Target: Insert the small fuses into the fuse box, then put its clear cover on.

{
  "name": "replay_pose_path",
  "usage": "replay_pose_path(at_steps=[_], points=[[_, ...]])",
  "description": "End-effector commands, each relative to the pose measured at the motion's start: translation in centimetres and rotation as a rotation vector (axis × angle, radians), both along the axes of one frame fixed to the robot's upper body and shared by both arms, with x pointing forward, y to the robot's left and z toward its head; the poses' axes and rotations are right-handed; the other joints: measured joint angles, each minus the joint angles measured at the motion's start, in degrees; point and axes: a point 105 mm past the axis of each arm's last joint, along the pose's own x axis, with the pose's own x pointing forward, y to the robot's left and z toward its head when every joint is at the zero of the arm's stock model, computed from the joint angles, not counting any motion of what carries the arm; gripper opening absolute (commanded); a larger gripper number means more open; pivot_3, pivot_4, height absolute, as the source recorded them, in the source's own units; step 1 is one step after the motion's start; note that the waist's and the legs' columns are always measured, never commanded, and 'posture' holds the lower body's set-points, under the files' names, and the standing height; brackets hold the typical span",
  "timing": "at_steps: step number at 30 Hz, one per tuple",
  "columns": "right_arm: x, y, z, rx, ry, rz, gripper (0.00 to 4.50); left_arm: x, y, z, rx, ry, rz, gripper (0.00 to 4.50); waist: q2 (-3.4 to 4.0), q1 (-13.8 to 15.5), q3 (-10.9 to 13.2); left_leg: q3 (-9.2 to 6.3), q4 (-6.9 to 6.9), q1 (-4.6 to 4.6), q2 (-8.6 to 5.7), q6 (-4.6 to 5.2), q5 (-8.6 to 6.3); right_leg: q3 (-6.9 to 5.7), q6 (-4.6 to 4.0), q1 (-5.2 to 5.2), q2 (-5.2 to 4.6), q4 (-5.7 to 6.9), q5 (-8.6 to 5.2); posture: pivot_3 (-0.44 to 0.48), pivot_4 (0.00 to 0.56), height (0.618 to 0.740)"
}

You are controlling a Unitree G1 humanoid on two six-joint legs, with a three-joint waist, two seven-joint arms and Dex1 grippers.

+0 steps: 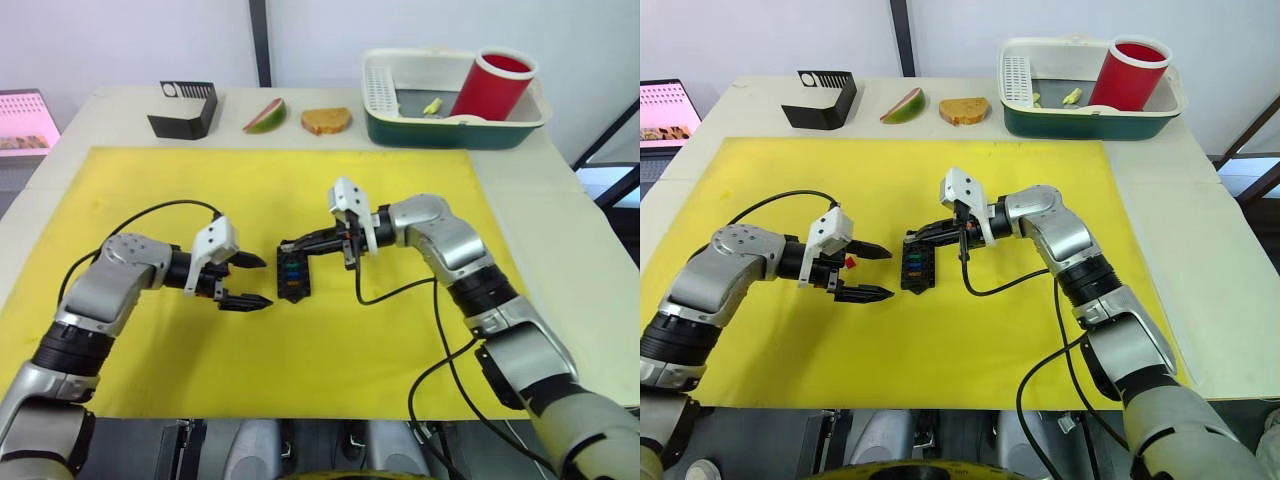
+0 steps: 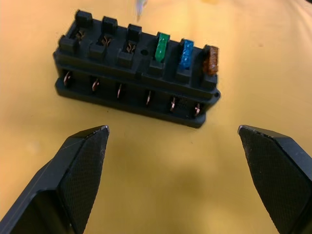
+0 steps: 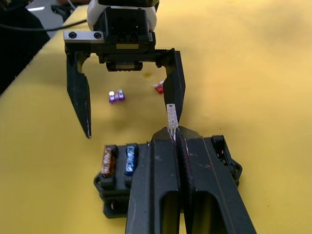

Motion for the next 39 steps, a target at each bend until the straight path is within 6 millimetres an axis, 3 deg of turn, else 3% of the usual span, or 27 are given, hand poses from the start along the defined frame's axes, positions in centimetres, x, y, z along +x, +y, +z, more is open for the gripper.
replay_pose_path(at_steps=[1, 16, 31, 39], points=[[0.3, 0.2, 1.0, 0.007, -0.055, 0.023, 0.00, 0.4, -0.1, 1.0, 0.001, -0.048, -0.004, 4.46, 0.00, 0.0, 0.0, 0.00, 0.00, 0.00, 0.00, 0.00, 0.00, 0.00, 0.00, 0.00, 0.00, 0.01, 0.00, 0.000, 0.150, 0.740], [1.4, 0.1, 0.1, -0.006, -0.068, -0.002, 0.00, 0.7, -0.1, 1.6, -0.005, -0.066, -0.007, 4.46, 0.01, -0.1, 0.0, 0.00, 0.02, 0.01, 0.00, -0.03, 0.02, 0.00, 0.00, 0.01, -0.01, 0.03, 0.00, 0.000, 0.150, 0.740], [1.1, -0.3, -2.7, -0.152, -0.088, 0.023, 0.00, 0.8, -0.1, 1.5, 0.000, -0.073, -0.003, 4.46, 0.01, -0.1, 0.0, 0.00, 0.03, 0.06, 0.00, -0.04, 0.02, 0.01, 0.00, 0.05, -0.01, 0.04, 0.00, 0.000, 0.150, 0.740], [0.9, -0.2, -2.9, -0.170, -0.059, 0.010, 0.00, 0.9, -0.3, 1.4, -0.003, -0.076, -0.002, 4.46, 0.03, -0.1, 0.0, 0.01, 0.05, 0.10, 0.00, -0.06, 0.03, 0.01, 0.00, 0.07, -0.01, 0.07, 0.00, 0.000, 0.150, 0.740]])
